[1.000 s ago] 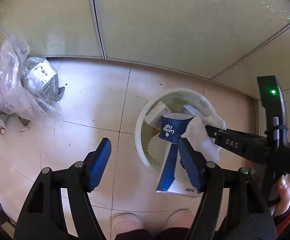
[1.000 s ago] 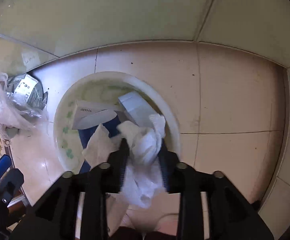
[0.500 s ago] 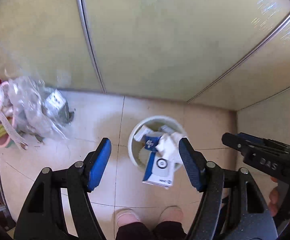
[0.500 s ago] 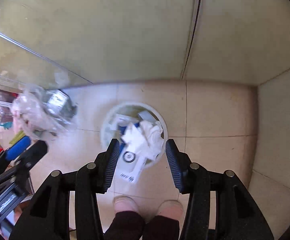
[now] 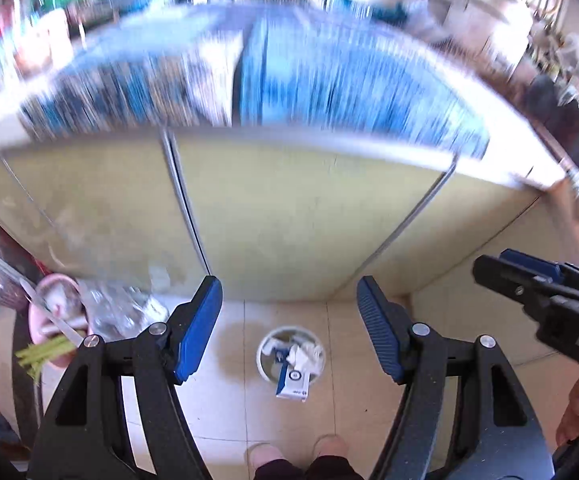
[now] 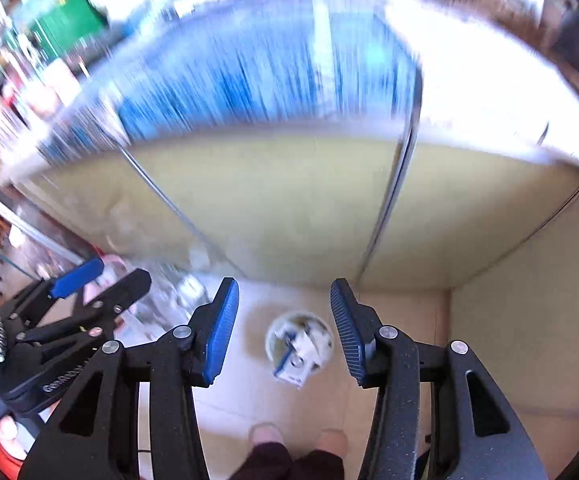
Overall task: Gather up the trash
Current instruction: 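Raise both tools back up toward the counter, then grasp the small labeled glass bottle with the left tool while the right tool grasps the clear plastic cup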
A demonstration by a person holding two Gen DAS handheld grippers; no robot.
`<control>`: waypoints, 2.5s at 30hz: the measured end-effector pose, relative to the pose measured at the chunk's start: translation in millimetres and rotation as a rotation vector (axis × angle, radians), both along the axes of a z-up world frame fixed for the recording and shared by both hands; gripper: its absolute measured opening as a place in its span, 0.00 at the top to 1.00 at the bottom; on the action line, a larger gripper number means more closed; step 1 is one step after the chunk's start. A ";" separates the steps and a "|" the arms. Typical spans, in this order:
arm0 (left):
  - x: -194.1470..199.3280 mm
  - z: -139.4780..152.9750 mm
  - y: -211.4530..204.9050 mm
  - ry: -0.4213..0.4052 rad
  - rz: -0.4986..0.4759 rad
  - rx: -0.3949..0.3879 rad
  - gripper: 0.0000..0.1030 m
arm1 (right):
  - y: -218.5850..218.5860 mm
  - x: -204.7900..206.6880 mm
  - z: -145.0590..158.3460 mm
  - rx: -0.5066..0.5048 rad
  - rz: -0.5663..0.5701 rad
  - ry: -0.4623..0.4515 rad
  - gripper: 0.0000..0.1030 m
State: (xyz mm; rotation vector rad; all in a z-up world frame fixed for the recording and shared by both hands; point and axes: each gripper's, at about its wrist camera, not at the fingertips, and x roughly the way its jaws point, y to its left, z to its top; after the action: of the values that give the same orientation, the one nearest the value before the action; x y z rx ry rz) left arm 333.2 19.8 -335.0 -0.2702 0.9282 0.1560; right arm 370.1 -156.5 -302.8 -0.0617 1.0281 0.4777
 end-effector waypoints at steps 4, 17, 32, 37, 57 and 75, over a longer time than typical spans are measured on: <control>-10.4 67.0 10.8 -0.063 0.005 0.022 0.33 | -5.5 -17.8 70.3 0.043 -0.016 -0.069 0.57; -17.5 202.1 18.5 -0.171 -0.003 0.118 0.33 | -8.2 -28.2 187.6 0.084 -0.067 -0.276 0.50; 118.9 238.4 16.5 -0.168 0.130 0.126 0.32 | -42.3 109.5 216.6 0.113 0.008 -0.304 0.49; 156.1 250.6 30.2 -0.199 0.214 0.103 0.32 | -45.1 159.3 213.1 0.087 0.041 -0.309 0.49; 368.1 228.7 194.3 -0.156 0.106 0.114 0.19 | 34.1 279.4 183.7 0.076 -0.106 -0.182 0.49; 558.0 79.7 340.4 0.118 0.073 0.072 0.27 | 101.0 388.4 115.9 -0.015 -0.248 -0.032 0.49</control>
State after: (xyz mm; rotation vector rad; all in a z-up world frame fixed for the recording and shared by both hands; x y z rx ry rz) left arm 891.2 360.2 -255.2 -0.2295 1.0284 0.2743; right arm 758.5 -55.4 -186.9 0.0444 0.9927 0.2424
